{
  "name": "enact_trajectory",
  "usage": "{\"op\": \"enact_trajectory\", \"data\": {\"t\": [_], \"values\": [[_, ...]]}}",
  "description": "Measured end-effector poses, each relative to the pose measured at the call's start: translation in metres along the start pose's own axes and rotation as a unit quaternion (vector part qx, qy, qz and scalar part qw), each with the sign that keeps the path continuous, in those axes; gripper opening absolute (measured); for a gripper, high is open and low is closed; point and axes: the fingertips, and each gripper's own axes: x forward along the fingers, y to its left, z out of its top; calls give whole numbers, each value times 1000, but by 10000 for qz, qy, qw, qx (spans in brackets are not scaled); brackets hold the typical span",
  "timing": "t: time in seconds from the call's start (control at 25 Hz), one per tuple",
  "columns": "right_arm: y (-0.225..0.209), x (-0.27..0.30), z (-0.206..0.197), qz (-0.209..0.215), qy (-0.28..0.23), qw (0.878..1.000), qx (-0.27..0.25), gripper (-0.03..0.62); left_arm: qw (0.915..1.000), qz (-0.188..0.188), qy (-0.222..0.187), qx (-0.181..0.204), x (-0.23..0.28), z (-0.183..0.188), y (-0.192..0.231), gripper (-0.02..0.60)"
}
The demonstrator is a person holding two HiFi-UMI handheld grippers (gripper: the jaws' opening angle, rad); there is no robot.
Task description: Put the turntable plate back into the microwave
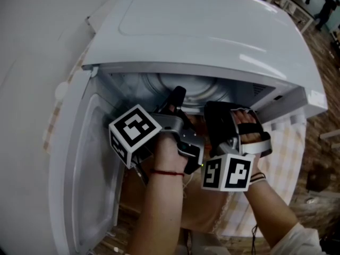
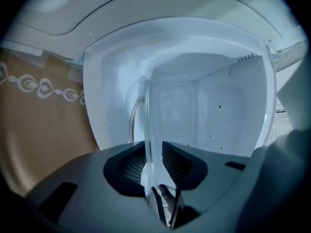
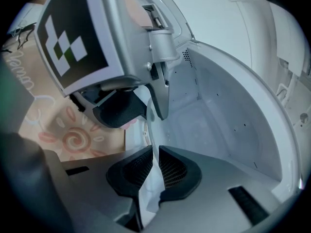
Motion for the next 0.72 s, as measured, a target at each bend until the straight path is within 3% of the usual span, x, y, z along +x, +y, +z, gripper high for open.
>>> {"op": "enact_trajectory", "data": {"t": [0.24, 0.72], "values": [[1, 0, -1, -7, 35, 10000, 52, 57, 9993, 8, 350, 96, -5, -6, 1, 95], [5, 2, -2, 7, 66, 9998, 197, 57, 9977, -193, 649, -37, -27, -32, 10, 94]]}}
